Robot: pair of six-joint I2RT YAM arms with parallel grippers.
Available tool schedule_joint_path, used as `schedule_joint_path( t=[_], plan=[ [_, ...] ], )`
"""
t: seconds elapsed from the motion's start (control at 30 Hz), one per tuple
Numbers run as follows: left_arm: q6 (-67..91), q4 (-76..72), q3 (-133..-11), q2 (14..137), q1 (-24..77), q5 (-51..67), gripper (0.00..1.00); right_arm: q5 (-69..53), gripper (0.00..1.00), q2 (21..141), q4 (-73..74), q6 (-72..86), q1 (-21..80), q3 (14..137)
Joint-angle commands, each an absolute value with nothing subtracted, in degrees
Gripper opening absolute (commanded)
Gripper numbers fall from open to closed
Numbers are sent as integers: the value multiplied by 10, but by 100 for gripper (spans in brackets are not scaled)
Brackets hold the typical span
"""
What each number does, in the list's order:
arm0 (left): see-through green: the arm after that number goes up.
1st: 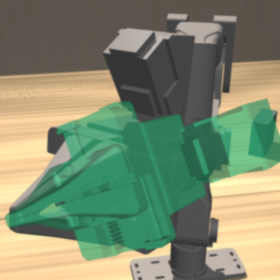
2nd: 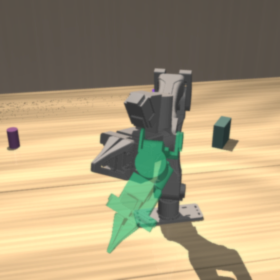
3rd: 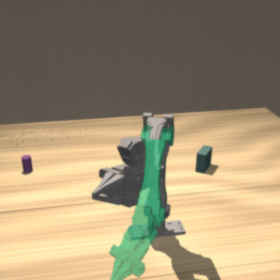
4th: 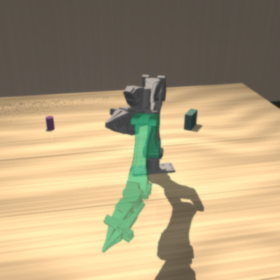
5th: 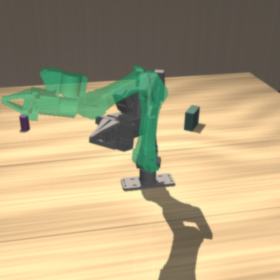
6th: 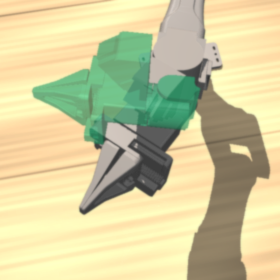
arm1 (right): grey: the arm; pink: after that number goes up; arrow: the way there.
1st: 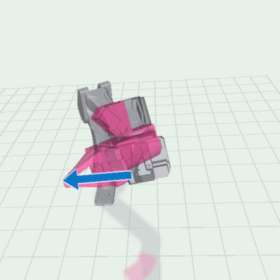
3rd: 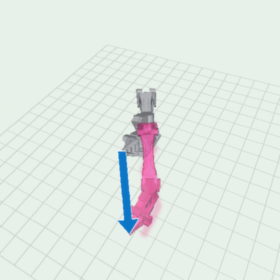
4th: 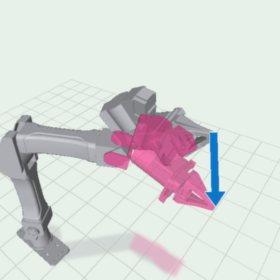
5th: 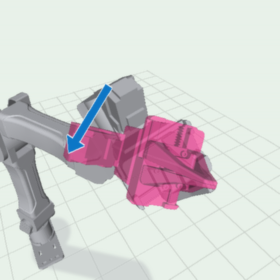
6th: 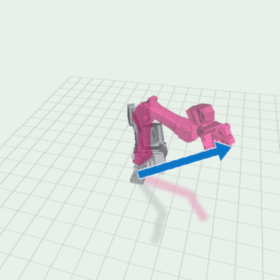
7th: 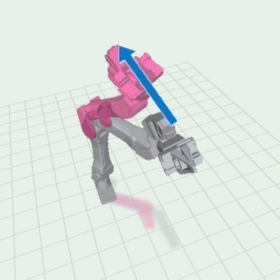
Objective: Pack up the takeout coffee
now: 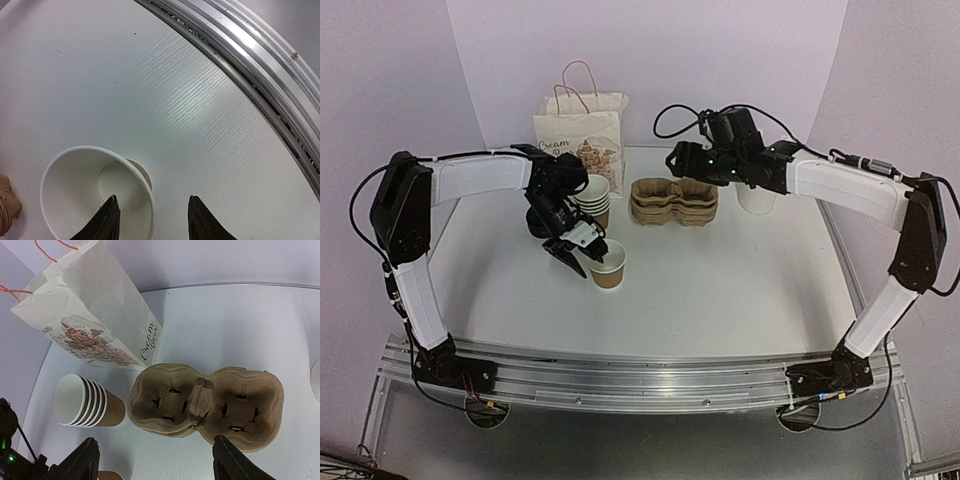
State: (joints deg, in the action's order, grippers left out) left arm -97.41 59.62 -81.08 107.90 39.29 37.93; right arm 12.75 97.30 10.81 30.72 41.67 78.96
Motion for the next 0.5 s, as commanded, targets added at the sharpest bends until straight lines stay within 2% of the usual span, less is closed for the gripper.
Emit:
schedule_joint_path(
  t=[0.0,0.3,0.47],
  plan=[
    [-978,623,-843,1043,392,402,49,133,74,969,108,295,418,795],
    [-776,693,-942,977,324,448,52,124,74,974,108,283,418,812],
    [-697,744,-943,932,267,418,46,125,74,981,109,280,418,821]
  ],
)
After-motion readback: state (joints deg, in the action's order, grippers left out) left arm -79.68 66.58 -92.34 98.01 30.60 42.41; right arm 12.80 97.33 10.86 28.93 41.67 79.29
